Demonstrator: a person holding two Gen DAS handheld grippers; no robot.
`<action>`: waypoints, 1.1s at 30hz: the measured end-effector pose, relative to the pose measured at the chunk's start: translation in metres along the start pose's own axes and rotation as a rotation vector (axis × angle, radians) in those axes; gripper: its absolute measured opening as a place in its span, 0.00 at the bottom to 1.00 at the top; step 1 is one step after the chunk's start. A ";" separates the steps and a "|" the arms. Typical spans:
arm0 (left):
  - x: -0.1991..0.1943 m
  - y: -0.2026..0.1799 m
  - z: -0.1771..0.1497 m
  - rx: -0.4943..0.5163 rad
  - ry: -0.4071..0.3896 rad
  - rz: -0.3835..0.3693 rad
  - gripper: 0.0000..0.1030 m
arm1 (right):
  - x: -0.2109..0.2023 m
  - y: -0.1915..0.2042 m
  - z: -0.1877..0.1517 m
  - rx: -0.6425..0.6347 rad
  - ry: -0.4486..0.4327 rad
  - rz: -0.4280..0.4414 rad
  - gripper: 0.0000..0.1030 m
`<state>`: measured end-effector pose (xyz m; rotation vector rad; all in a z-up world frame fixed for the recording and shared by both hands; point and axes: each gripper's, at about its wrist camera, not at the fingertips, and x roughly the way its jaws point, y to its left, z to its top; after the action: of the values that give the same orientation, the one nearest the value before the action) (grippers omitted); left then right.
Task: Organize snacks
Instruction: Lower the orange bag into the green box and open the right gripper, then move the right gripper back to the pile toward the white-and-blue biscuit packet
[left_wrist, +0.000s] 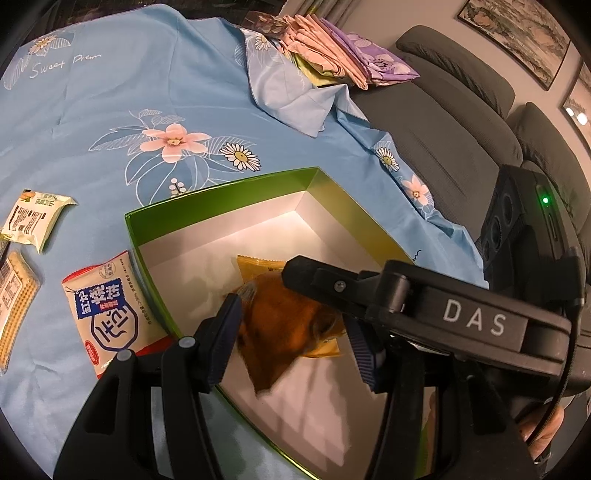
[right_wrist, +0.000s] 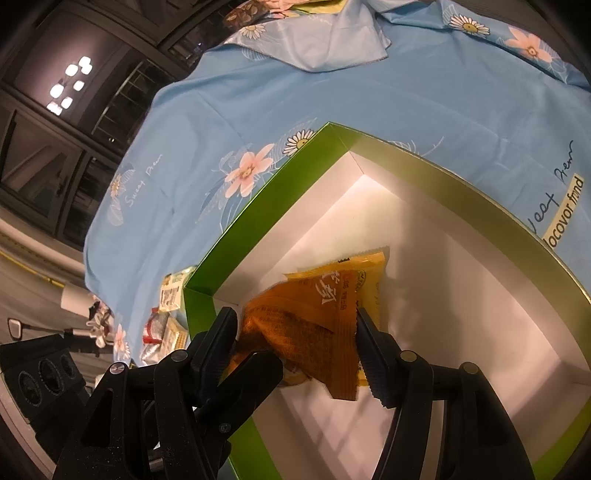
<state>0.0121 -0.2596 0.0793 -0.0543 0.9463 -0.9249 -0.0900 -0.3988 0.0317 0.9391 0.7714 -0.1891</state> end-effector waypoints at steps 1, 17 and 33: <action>0.000 0.000 0.000 0.001 0.000 0.001 0.54 | 0.000 0.000 0.000 0.000 -0.001 0.000 0.63; -0.015 -0.003 0.001 0.013 -0.043 0.039 0.58 | -0.009 0.008 0.000 -0.043 -0.059 0.007 0.64; -0.100 0.021 -0.012 -0.007 -0.185 0.174 0.87 | -0.036 0.048 -0.012 -0.177 -0.167 0.004 0.75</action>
<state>-0.0075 -0.1725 0.1299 -0.0614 0.7700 -0.7420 -0.0997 -0.3669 0.0826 0.7466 0.6214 -0.1901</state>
